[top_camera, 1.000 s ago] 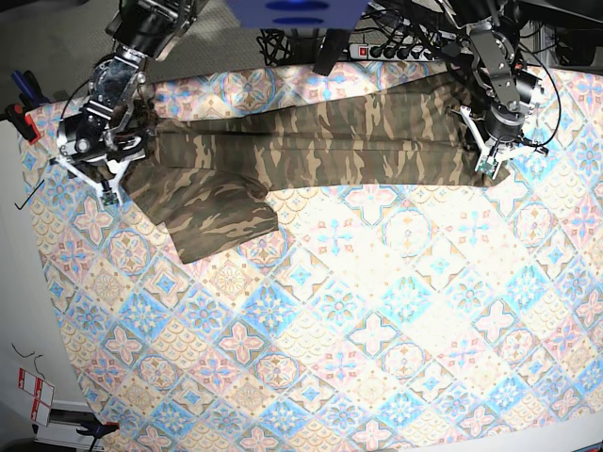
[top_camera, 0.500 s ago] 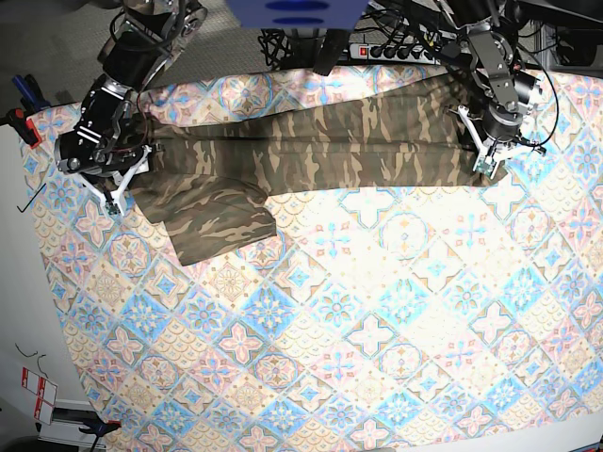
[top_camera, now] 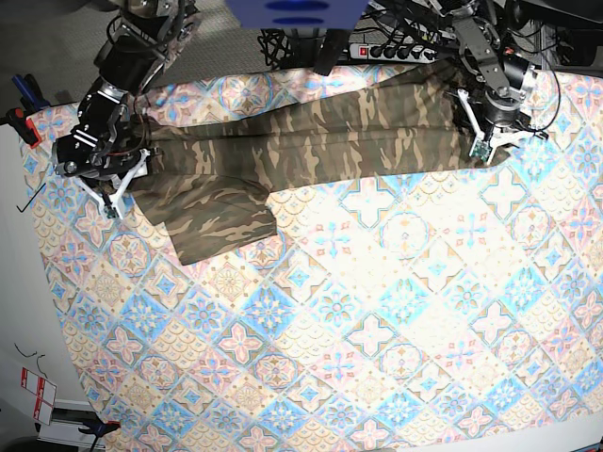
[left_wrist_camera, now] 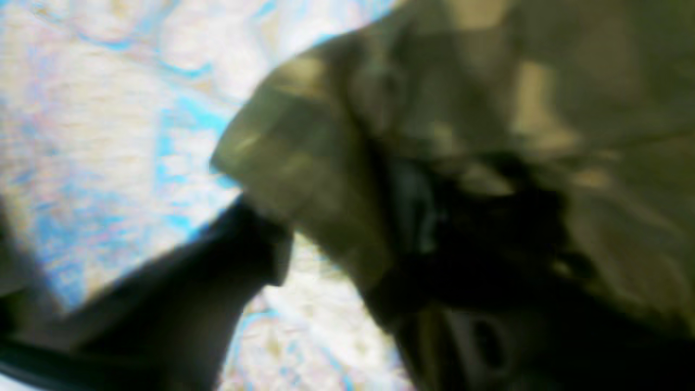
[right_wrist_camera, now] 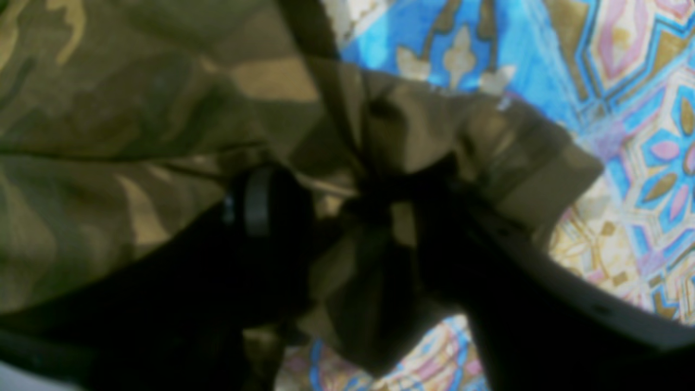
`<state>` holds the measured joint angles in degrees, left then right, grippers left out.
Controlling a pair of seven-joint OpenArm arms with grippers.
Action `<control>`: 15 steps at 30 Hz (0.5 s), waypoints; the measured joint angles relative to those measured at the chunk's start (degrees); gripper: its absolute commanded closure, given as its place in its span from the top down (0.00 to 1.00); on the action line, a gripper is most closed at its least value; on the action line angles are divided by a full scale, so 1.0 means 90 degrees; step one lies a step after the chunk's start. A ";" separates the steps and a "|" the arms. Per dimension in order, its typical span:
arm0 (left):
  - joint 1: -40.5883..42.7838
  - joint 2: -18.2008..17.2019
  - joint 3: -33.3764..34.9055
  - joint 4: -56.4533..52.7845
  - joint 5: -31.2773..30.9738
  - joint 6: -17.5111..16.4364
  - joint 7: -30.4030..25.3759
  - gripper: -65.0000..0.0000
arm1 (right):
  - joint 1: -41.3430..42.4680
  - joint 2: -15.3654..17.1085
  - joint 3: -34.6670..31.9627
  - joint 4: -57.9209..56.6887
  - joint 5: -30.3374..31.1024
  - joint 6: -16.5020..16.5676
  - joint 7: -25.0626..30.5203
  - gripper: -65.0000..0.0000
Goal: Fold the T-shirt properly
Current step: 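Lay the folded hem down near the collar with both grippers, then pull the folded shirt end with the left gripper away from the right gripper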
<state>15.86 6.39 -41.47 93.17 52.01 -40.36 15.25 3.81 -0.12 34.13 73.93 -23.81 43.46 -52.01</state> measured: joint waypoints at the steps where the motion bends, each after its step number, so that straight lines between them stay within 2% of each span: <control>1: 0.0000 0.0068 -0.0075 0.0117 0.0015 0.0000 -0.0002 0.57 | 0.0000 0.0000 0.0000 0.0000 -0.0032 0.0002 -0.0015 0.58; 4: -0.0027 0.0236 -0.0277 0.0369 0.0041 0.0002 -0.0005 0.60 | 0.0010 0.0015 0.0000 0.0000 -0.0015 0.0012 -0.0056 0.61; 8: 0.0024 0.0245 -0.0289 0.0906 0.0197 -0.0083 0.0041 0.60 | -0.0002 0.0015 0.0000 0.0000 -0.0027 0.0005 -0.0056 0.62; 11: 0.0250 0.0282 -0.0277 0.1649 0.0138 -0.0044 -0.0121 0.60 | -0.0002 0.0015 0.0000 0.0000 -0.0015 0.0005 -0.0051 0.62; 15: 0.0848 0.0282 -0.0245 0.2028 0.0136 -0.0066 -0.0104 0.60 | -0.0002 0.0015 0.0000 0.0000 -0.0022 0.0005 -0.0053 0.62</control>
<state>23.49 8.93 -43.68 111.42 53.23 -40.95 14.31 3.79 0.01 34.13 73.93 -24.01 43.51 -52.49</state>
